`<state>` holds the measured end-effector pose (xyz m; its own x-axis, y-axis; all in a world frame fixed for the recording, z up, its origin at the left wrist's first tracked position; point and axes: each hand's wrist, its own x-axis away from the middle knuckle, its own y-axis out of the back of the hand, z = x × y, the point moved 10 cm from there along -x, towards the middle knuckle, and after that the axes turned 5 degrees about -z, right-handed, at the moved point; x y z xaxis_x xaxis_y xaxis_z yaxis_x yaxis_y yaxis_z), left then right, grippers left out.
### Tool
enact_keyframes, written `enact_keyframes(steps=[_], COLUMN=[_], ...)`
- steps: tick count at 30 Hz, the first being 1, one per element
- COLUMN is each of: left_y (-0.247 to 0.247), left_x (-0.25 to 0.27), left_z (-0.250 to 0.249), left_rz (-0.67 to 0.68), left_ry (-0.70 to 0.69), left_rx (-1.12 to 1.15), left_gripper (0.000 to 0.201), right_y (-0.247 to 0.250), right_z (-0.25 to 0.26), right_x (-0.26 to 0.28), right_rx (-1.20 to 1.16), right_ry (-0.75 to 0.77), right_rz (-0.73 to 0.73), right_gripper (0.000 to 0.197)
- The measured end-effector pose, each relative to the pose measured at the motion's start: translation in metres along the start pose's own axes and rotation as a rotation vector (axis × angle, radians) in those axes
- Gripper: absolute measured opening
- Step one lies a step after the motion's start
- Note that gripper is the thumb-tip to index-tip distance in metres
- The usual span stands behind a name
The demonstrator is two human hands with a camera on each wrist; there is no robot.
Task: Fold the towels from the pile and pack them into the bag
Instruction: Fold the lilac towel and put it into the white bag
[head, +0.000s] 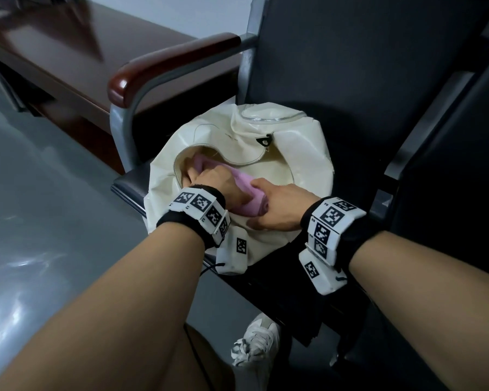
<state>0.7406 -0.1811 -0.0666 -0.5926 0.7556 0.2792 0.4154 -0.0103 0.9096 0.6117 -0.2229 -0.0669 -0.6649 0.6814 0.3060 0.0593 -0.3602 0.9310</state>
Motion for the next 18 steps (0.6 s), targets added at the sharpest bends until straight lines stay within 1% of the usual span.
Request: enact_keyframes(steps=[2, 4, 5, 9, 10, 14, 15, 16, 18], left_y=[-0.002, -0.003, -0.004, -0.008, -0.008, -0.007, -0.006, -0.007, -0.009], left_x=[-0.002, -0.005, -0.006, -0.001, 0.0, 0.002, 0.004, 0.006, 0.011], left_z=[0.0, 0.001, 0.001, -0.003, -0.003, -0.004, -0.006, -0.007, -0.01], left_rz=[0.017, 0.024, 0.029, 0.074, 0.073, 0.04, 0.044, 0.06, 0.1], left_ry=[-0.017, -0.022, -0.025, -0.029, -0.03, -0.026, -0.031, -0.037, -0.049], left_rx=[-0.039, -0.085, -0.1, -0.101, -0.103, -0.125, -0.133, -0.146, -0.186], left_gripper=[0.074, 0.074, 0.073, 0.069, 0.067, 0.06, 0.063, 0.073, 0.1], right_y=[0.002, 0.003, 0.004, 0.006, 0.006, 0.005, 0.006, 0.007, 0.009], right_z=[0.002, 0.003, 0.004, 0.013, 0.015, 0.016, 0.015, 0.013, 0.011], right_x=[-0.002, -0.003, -0.002, 0.006, 0.009, 0.018, 0.019, 0.021, 0.024], right_rx=[0.015, 0.014, 0.014, 0.037, 0.053, 0.113, 0.122, 0.128, 0.142], right_ry=[0.016, 0.029, 0.04, 0.089, 0.096, 0.071, 0.06, 0.048, 0.031], right_rz=[-0.014, -0.024, -0.023, 0.01, 0.014, -0.024, -0.03, -0.032, -0.024], right_gripper=[0.079, 0.065, 0.064, 0.071, 0.069, 0.051, 0.045, 0.043, 0.045])
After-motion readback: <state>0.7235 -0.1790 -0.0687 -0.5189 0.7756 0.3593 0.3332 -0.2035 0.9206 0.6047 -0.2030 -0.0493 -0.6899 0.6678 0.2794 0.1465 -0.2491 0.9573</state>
